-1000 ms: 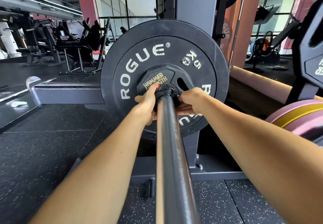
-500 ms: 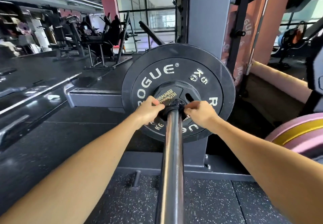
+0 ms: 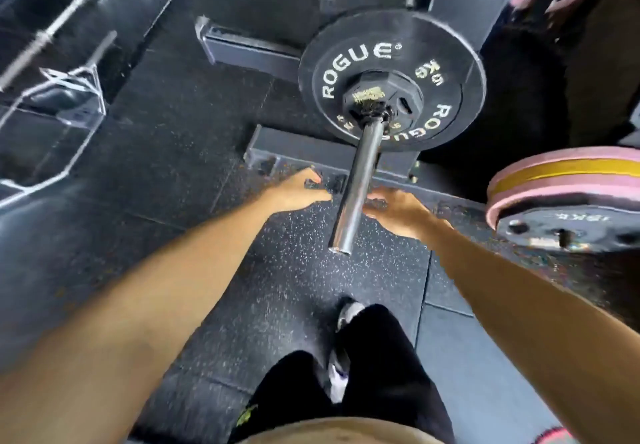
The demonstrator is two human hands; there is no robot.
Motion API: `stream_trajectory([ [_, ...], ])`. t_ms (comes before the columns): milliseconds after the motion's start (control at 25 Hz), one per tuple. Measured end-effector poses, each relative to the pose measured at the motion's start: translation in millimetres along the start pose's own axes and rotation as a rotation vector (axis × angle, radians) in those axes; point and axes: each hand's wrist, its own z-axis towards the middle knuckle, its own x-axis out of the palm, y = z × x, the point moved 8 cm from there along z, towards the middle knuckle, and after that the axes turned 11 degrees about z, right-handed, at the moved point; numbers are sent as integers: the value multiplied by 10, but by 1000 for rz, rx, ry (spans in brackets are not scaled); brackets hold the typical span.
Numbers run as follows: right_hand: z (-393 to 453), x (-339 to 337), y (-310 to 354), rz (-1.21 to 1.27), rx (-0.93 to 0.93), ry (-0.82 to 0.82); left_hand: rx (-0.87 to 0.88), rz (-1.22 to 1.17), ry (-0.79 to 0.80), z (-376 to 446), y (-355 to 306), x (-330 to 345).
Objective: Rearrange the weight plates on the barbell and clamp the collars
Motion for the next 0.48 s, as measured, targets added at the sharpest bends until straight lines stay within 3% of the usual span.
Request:
stream_trajectory([
  [240,-978,627,-109,-80,156,256,-256,-64,241,-1371,491,716],
  [480,-980,855,-85,-195,270,440,-414,-293,245,-1912,986,982],
])
